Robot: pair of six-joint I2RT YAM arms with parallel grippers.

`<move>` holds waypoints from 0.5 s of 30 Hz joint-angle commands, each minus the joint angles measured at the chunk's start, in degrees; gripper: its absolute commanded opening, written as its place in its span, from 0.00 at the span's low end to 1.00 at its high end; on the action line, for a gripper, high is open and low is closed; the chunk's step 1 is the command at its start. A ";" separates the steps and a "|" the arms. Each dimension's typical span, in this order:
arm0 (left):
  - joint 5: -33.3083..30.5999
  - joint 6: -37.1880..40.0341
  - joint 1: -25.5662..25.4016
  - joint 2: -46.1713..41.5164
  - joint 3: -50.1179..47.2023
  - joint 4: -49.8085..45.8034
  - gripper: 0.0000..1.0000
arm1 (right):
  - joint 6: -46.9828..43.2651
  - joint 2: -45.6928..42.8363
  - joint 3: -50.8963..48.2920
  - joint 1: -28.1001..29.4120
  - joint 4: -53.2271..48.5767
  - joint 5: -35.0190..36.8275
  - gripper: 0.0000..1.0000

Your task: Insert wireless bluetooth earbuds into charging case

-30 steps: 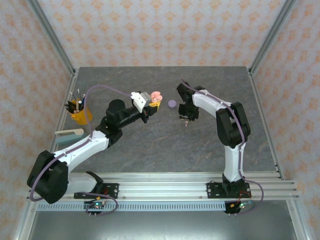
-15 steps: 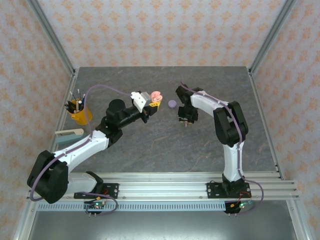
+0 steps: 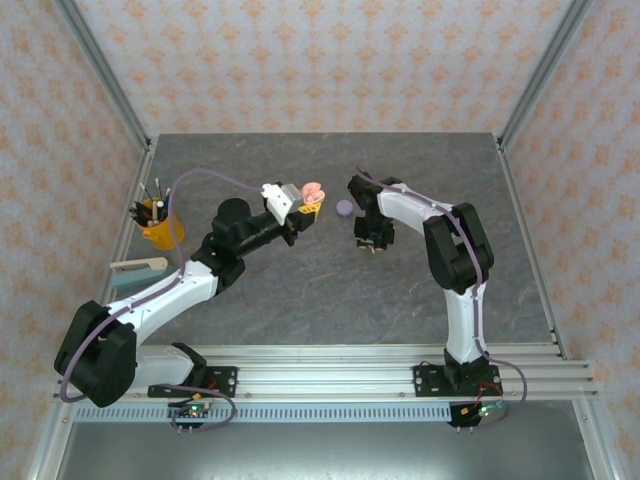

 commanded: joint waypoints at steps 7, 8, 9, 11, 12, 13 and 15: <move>0.14 -0.10 0.61 0.18 1.83 0.69 0.00 | -1.28 3.17 1.80 0.37 -3.02 5.64 0.31; 0.17 -0.10 0.61 0.19 1.86 0.60 0.00 | -1.43 3.46 2.27 0.37 -3.18 6.09 0.31; 0.16 -0.12 0.64 0.17 1.81 0.55 0.00 | -1.63 3.73 2.82 0.37 -3.36 6.25 0.30; 0.09 -0.12 0.65 0.18 1.88 0.58 0.00 | -1.97 4.23 3.54 0.37 -3.63 6.54 0.30; 0.16 -0.11 0.64 0.17 1.81 0.57 0.00 | -2.12 4.50 3.82 0.37 -3.72 6.70 0.29; 0.17 -0.12 0.60 0.30 1.96 0.51 0.00 | -2.16 4.58 4.08 0.37 -3.89 6.84 0.29; 0.10 -0.02 0.61 0.26 2.05 0.26 0.00 | -2.35 4.73 4.17 0.37 -3.91 6.65 0.29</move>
